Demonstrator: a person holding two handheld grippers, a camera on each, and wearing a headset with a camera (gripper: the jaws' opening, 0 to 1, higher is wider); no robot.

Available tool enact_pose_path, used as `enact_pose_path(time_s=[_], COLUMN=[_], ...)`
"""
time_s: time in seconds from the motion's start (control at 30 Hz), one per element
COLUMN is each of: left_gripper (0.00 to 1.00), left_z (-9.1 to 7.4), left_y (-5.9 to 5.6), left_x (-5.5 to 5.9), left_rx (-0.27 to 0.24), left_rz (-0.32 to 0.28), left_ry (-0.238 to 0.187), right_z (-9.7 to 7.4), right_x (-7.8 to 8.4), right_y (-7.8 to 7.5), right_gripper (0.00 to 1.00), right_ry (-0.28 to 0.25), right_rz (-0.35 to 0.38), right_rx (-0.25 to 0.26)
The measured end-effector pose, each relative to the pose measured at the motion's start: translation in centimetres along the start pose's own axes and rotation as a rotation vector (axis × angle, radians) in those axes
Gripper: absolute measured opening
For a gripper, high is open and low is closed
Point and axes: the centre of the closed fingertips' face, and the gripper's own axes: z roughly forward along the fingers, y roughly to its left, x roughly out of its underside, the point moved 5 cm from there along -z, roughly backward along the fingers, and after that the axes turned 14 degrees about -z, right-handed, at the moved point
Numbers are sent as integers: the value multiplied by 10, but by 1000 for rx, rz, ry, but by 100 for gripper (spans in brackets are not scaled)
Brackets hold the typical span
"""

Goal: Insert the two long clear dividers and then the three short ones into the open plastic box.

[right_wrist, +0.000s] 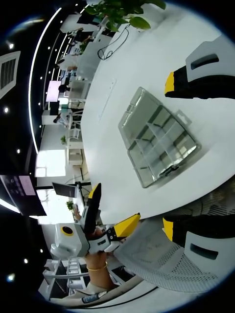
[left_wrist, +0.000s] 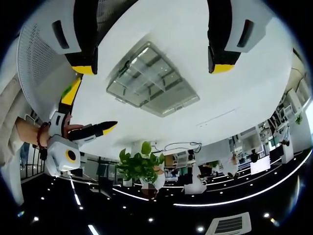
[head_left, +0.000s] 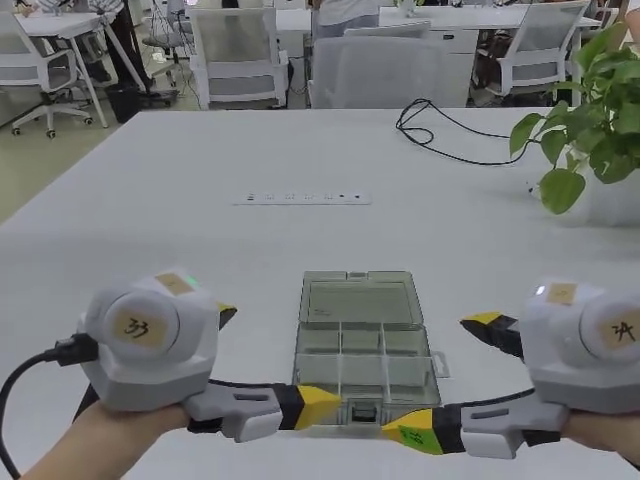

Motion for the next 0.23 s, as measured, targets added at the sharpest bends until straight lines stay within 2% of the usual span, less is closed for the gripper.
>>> enact_pose_path(time_s=[0.23], left_gripper=[96], left_z=[1], left_y=[-2], left_x=[-1], left_rx=[5], left_rz=[2], left_ry=[-3], right_z=[-2], right_x=[1], right_y=[0], right_gripper=[100], right_ry=[1], right_rz=[5], right_rx=[5])
